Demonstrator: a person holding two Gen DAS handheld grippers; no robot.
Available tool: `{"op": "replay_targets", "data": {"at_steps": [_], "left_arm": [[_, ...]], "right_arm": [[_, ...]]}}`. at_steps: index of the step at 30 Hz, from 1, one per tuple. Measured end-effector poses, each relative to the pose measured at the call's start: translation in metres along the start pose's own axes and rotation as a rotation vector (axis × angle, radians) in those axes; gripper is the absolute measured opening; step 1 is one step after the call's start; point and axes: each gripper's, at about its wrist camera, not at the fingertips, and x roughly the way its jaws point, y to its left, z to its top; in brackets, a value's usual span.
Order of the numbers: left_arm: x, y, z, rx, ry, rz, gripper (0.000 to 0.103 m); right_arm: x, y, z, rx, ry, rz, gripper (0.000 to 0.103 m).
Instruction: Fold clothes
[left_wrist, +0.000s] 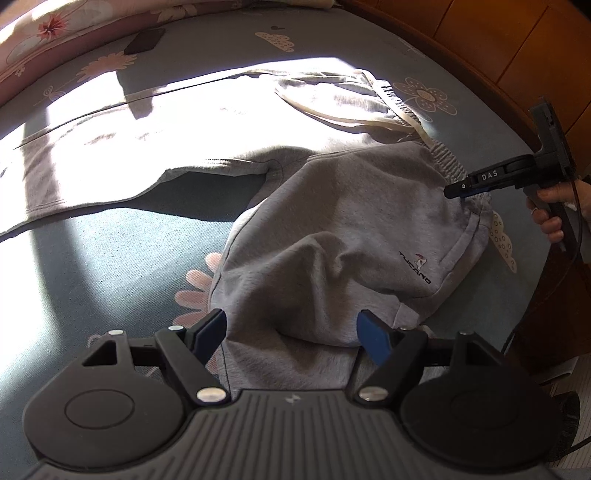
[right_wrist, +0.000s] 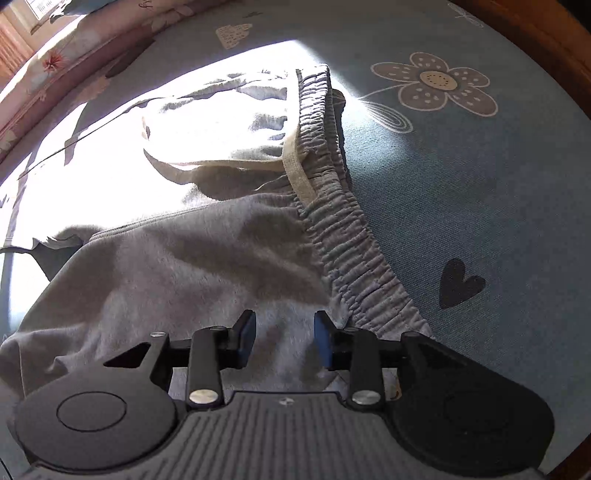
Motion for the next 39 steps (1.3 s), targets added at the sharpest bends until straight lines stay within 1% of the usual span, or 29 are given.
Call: {"op": "replay_targets", "data": {"at_steps": [2,3,5,6,7,8,10,11,12,13,16,18,20,23,25,26,28,31,33,34,35,37,39], "left_arm": [[0.0,-0.004,0.0,0.024,0.007,-0.009,0.077],[0.0,-0.006,-0.001,0.034,0.008,-0.007,0.077],[0.001,-0.006,-0.003,0.039,0.017,0.004,0.077],[0.002,-0.006,-0.003,0.035,0.025,0.009,0.077],[0.002,-0.004,-0.005,0.023,0.032,0.014,0.077],[0.002,-0.003,-0.006,0.009,0.039,0.02,0.077],[0.001,0.001,-0.01,-0.013,0.038,0.034,0.077],[0.0,0.003,-0.012,-0.022,0.035,0.039,0.077],[0.0,0.006,-0.015,-0.032,0.03,0.044,0.077],[-0.001,0.009,-0.018,-0.046,0.026,0.051,0.077],[-0.001,0.019,-0.03,-0.11,0.026,0.049,0.077],[-0.003,0.027,-0.039,-0.146,0.027,0.039,0.077],[-0.008,0.035,-0.051,-0.172,0.019,0.033,0.077],[-0.016,0.049,-0.071,-0.21,0.013,0.045,0.077],[-0.022,0.06,-0.083,-0.25,0.018,0.062,0.077],[-0.027,0.065,-0.089,-0.264,0.014,0.064,0.077],[-0.036,0.074,-0.099,-0.287,0.005,0.066,0.077],[-0.045,0.086,-0.113,-0.292,0.005,0.082,0.077],[-0.049,0.094,-0.12,-0.3,0.003,0.088,0.077],[-0.051,0.099,-0.123,-0.307,0.001,0.088,0.077],[-0.053,0.104,-0.126,-0.314,-0.002,0.087,0.077],[-0.058,0.112,-0.132,-0.322,-0.009,0.086,0.077],[-0.062,0.119,-0.137,-0.32,-0.017,0.086,0.077]], "right_arm": [[0.015,0.007,-0.005,-0.061,0.056,-0.076,0.039],[0.016,0.007,-0.009,-0.057,0.044,-0.077,0.041],[0.016,0.007,-0.014,-0.047,0.027,-0.064,0.052],[0.017,0.009,-0.015,-0.053,0.027,-0.061,0.06],[0.018,0.011,-0.016,-0.06,0.027,-0.058,0.065],[0.019,0.013,-0.017,-0.066,0.027,-0.055,0.068],[0.021,0.018,-0.02,-0.079,0.026,-0.049,0.081],[0.023,0.02,-0.021,-0.084,0.028,-0.046,0.084],[0.024,0.021,-0.02,-0.082,0.034,-0.043,0.09],[0.027,0.022,-0.019,-0.083,0.04,-0.04,0.092],[0.032,0.028,-0.018,-0.091,0.06,-0.051,0.103],[0.035,0.03,-0.017,-0.097,0.069,-0.066,0.103],[0.035,0.03,-0.018,-0.075,0.062,-0.074,0.103],[0.033,0.027,-0.026,-0.024,-0.003,-0.082,0.103],[0.03,0.028,-0.031,-0.019,-0.037,-0.094,0.103],[0.028,0.029,-0.032,-0.022,-0.039,-0.105,0.103],[0.022,0.036,-0.027,-0.021,-0.004,-0.138,0.103],[-0.002,0.063,-0.028,-0.039,-0.008,-0.157,0.102],[-0.028,0.095,-0.04,-0.109,-0.053,-0.094,0.102],[-0.04,0.116,-0.045,-0.154,-0.07,-0.056,0.103],[-0.047,0.149,-0.051,-0.218,-0.07,-0.003,0.103],[-0.055,0.188,-0.065,-0.31,-0.055,0.107,0.103],[-0.059,0.227,-0.085,-0.375,0.014,0.23,0.103]]}}
